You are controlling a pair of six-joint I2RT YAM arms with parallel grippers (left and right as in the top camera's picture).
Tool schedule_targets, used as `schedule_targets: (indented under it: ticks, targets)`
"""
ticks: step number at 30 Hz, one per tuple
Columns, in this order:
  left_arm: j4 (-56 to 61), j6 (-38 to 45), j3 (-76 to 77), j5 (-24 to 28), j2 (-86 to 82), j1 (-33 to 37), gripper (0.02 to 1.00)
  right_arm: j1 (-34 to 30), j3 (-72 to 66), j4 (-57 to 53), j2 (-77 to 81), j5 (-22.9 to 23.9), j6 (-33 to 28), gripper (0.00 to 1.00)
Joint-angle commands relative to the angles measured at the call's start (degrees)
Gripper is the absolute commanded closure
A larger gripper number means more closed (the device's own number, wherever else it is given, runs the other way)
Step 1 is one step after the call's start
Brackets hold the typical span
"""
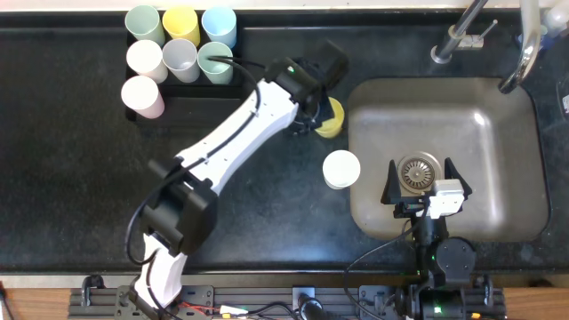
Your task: Store Cups
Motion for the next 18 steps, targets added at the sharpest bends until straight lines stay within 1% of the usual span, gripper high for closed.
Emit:
schedule_targets:
  ticks: [1, 3, 7, 11, 14, 18]
  targets:
    - [-4.4, -0.3, 1.8, -5.7, -9.6, 6.1, 0.980, -0.4, -0.8, 0.3, -0.4, -0.2, 0.5, 0.005]
    - [-7.3, -0.7, 1.8, -6.4, -12.4, 9.4, 0.980, -0.4, -0.8, 0.3, -0.4, -0.2, 0.5, 0.003]
    - [-16.2, -4.0, 1.8, -6.5, -16.3, 18.6, 0.980, -0.4, -0.8, 0.3, -0.4, -0.2, 0.5, 0.005]
    - [-23.6, -4.9, 1.7, -6.3, -16.8, 27.6, 0.980, -0.4, -0.8, 0.3, -0.4, -0.2, 0.5, 0.003]
    - [-22.6, -4.9, -0.9, -5.8, -16.8, 32.0, 0.980, -0.4, -0.8, 0.3, -0.4, -0.2, 0.5, 0.005]
    - [-17.6, -4.9, -7.0, -5.6, -16.8, 34.6, 0.980, -0.4, -0.8, 0.3, -0.4, -0.2, 0.5, 0.003]
